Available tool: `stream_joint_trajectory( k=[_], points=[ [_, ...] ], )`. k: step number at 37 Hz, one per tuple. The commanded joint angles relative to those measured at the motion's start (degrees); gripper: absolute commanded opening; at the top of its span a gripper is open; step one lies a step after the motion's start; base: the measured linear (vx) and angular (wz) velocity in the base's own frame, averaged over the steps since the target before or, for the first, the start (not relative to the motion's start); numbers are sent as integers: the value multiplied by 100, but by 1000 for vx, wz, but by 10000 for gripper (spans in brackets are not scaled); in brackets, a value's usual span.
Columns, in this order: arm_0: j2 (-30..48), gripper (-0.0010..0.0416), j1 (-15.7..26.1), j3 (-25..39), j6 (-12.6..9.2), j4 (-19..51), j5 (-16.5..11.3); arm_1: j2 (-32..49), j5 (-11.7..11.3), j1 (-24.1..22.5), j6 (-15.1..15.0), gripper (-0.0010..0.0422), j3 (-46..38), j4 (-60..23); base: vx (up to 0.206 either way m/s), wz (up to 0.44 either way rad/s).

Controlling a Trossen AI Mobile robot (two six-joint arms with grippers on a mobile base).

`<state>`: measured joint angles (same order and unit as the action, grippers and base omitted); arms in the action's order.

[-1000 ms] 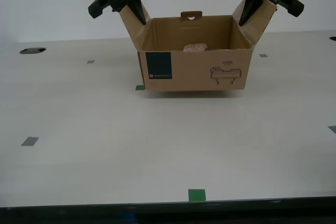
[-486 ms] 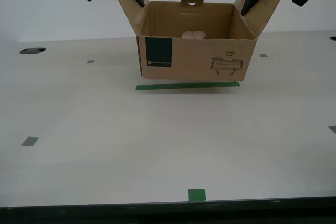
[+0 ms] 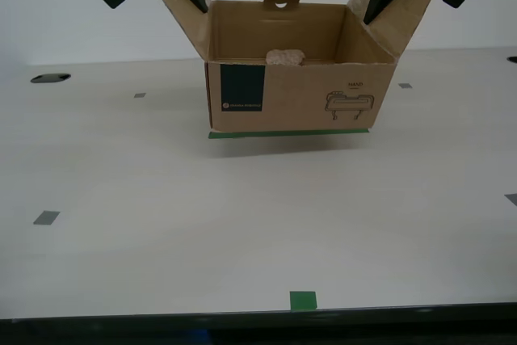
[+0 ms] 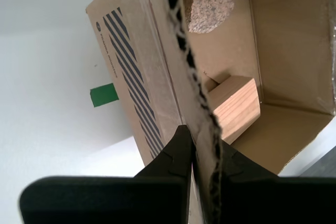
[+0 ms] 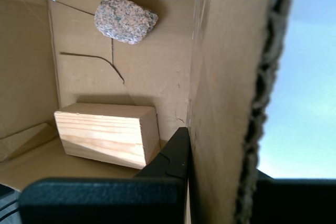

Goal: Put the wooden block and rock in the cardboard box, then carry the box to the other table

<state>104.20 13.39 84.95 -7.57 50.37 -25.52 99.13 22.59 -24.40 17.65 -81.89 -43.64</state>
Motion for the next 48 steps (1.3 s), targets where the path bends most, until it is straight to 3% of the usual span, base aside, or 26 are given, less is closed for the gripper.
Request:
stream_joint_trajectory(
  k=[1,18,33,42,48],
  points=[
    [-79,-1,68,4,9,-11,-33,-199,39,-11,98,-1,308,210,0,0],
    [-839,-1,94,-625,0,59,-28,-542,46,-63,260,-1,901,426,0,0],
    [-1335,-1,114,-1309,-175,-105,-28,-577,42,-750,568,-1,903,450,0,0],
    [-1572,-1,131,-1716,-173,-208,-31,-717,33,-857,688,-1,973,474,0,0],
    [-1794,-1,131,-1989,-170,-236,-31,-1047,-358,-859,844,-1,1165,542,0,0]
  ],
)
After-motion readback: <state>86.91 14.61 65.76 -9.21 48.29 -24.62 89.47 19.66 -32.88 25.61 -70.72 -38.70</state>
